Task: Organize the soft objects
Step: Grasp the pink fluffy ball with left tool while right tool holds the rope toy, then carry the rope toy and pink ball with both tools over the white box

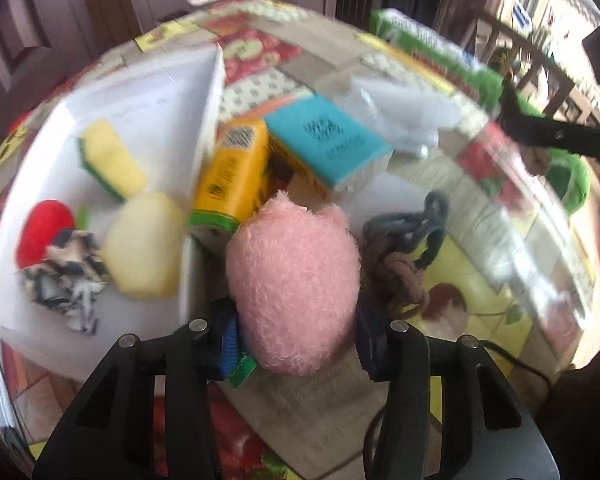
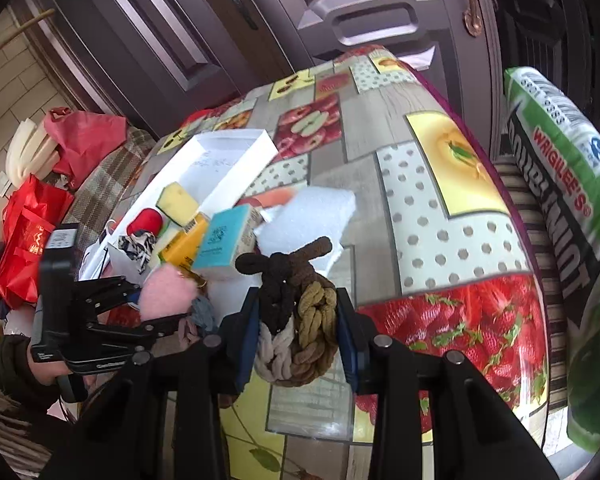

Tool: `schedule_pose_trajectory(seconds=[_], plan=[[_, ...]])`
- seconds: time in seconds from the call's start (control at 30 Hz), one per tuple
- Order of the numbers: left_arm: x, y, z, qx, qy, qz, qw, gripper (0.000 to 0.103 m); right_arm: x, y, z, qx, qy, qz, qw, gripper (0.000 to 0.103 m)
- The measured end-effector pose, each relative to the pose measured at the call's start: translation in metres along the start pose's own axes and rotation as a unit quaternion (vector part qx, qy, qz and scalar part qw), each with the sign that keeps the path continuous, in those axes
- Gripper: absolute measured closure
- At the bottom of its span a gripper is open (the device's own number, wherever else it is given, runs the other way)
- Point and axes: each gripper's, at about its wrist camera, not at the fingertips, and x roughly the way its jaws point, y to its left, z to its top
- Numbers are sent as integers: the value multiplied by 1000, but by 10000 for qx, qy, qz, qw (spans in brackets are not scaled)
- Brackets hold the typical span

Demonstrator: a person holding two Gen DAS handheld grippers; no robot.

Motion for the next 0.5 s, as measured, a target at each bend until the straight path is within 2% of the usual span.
schedule_pose_trajectory(seconds=[0.13,0.27,0.5], plan=[[-35,3,1,-182,-447,-23,9988,57,-9,14,10,-126,-201,62,9997,68],[-68,2,7,-205,-943,168,9952,57,-19,30,19,-254,-413,150,9987,68],[-121,29,15,-840,-1614,424,9824,57,-32,56,33,-538,-652,196,9962,68]])
